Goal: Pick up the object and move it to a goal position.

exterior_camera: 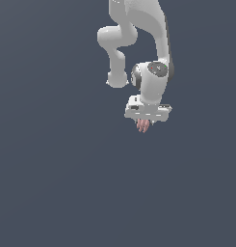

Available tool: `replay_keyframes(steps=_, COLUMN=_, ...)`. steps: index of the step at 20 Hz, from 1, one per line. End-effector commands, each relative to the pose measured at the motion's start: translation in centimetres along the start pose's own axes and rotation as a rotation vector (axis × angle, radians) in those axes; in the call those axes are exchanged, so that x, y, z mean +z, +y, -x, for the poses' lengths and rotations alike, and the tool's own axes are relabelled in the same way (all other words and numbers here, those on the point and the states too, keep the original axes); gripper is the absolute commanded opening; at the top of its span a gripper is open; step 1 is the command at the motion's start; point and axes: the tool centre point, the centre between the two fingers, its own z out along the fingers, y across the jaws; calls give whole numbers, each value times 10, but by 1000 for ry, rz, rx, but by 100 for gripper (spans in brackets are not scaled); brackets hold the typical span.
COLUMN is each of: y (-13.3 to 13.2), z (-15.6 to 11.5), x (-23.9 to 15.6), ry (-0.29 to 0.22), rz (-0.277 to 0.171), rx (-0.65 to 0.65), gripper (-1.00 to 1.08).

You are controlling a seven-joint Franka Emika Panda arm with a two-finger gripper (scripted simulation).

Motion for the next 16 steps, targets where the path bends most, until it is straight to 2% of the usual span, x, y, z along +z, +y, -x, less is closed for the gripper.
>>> replay_keyframes(steps=1, y=-7, z=17, x=-5, ry=0, rz=0, rx=1, gripper=-100)
replay_keyframes(steps=8, y=-23, z=48, x=-14, ry=0, rz=0, rx=1, gripper=-100)
replay_keyframes(steps=16, y=-27, z=53, x=-16, ry=0, rz=0, rx=1, gripper=-100)
